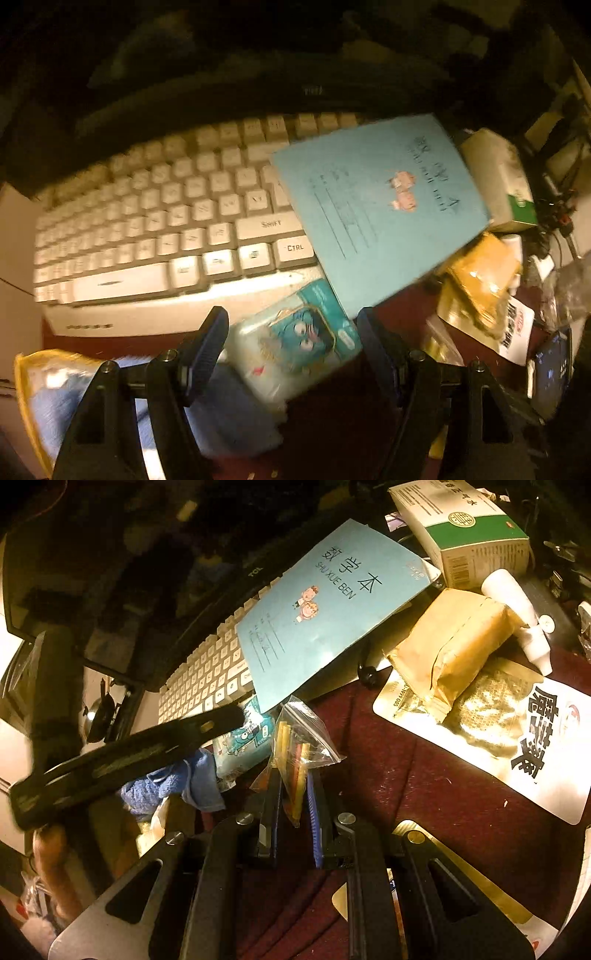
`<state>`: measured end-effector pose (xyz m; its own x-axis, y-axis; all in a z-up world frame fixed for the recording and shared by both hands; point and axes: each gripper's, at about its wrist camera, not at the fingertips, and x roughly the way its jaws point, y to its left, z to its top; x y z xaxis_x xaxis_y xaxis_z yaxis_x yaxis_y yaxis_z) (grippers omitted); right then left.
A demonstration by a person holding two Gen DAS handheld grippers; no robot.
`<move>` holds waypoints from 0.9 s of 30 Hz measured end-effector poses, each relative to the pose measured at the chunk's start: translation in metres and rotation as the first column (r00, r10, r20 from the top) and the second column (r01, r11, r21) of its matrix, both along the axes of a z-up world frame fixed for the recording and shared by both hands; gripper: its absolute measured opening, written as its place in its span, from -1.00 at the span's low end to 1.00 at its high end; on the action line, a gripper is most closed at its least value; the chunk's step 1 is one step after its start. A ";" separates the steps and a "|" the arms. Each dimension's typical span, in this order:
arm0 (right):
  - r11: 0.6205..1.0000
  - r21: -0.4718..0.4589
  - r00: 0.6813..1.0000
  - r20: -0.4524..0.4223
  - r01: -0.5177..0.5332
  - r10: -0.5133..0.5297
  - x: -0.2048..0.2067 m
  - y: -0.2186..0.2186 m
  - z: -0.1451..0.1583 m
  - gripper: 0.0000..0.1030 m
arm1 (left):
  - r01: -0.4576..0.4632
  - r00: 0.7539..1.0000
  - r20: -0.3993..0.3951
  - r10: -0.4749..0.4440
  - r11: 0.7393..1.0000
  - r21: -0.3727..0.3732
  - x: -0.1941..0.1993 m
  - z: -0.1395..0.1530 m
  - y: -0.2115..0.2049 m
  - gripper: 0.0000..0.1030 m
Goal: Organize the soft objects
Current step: 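Grasp the blue cartoon-printed pack with the left gripper while the right holds the pencil bag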
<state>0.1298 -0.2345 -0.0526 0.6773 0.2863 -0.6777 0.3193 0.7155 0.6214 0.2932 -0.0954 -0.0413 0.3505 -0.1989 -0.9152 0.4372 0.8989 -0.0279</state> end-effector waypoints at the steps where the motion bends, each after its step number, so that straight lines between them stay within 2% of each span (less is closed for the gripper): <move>1: 1.000 0.000 1.000 0.000 0.001 -0.001 0.000 -0.001 0.000 -0.75 | 0.001 1.000 -0.024 -0.001 1.000 -0.016 0.003 -0.007 -0.003 0.41; 4: 1.000 0.005 1.000 0.004 0.005 -0.005 -0.001 -0.002 0.000 -0.75 | 0.028 0.997 -0.068 -0.031 0.998 -0.050 -0.004 -0.012 -0.009 0.41; 6: 1.000 0.004 1.000 0.005 0.010 -0.010 -0.002 -0.003 0.000 -0.75 | 0.098 0.985 -0.135 -0.109 0.991 -0.088 -0.024 -0.012 -0.013 0.40; 7: 1.000 0.004 1.000 0.007 0.014 -0.015 -0.004 -0.004 0.000 -0.75 | 0.103 0.982 -0.149 -0.116 0.990 -0.093 -0.035 -0.012 -0.011 0.38; 8: 1.000 0.000 1.000 0.008 0.017 -0.017 -0.006 -0.004 0.000 -0.75 | 0.082 0.984 -0.153 -0.096 0.992 -0.091 -0.040 -0.010 -0.007 0.40; 10: 1.000 0.003 1.000 0.012 0.026 -0.026 -0.008 -0.005 0.001 -0.75 | 0.071 0.980 -0.174 -0.099 0.984 -0.162 -0.041 -0.002 0.000 0.40; 11: 1.000 0.003 1.000 0.011 0.028 -0.028 -0.009 -0.006 0.001 -0.75 | 0.049 0.983 -0.168 -0.078 0.984 -0.174 -0.038 0.001 0.006 0.40; 13: 0.999 -0.010 0.999 0.009 0.039 -0.039 -0.012 -0.008 0.001 -0.75 | -0.001 0.991 -0.129 -0.018 0.989 -0.145 -0.033 0.003 0.012 0.40; 14: 0.999 -0.015 0.999 0.005 0.046 -0.046 -0.013 -0.009 0.001 -0.75 | -0.001 0.992 -0.124 -0.016 0.991 -0.135 -0.031 0.000 0.010 0.40; 17: 0.997 0.000 0.997 -0.001 0.077 -0.077 -0.018 -0.015 -0.002 -0.75 | -0.018 0.988 -0.157 -0.004 0.990 -0.137 -0.030 -0.017 0.004 0.40; 23: 0.992 0.015 0.993 0.003 0.122 -0.122 -0.027 -0.025 -0.003 -0.75 | 0.097 0.972 -0.203 -0.120 0.988 -0.122 -0.064 -0.028 -0.005 0.41; 27: 0.992 0.033 0.992 -0.004 0.123 -0.123 -0.028 -0.027 -0.005 -0.75 | 0.142 0.975 -0.162 -0.151 0.988 -0.066 -0.091 -0.031 -0.011 0.41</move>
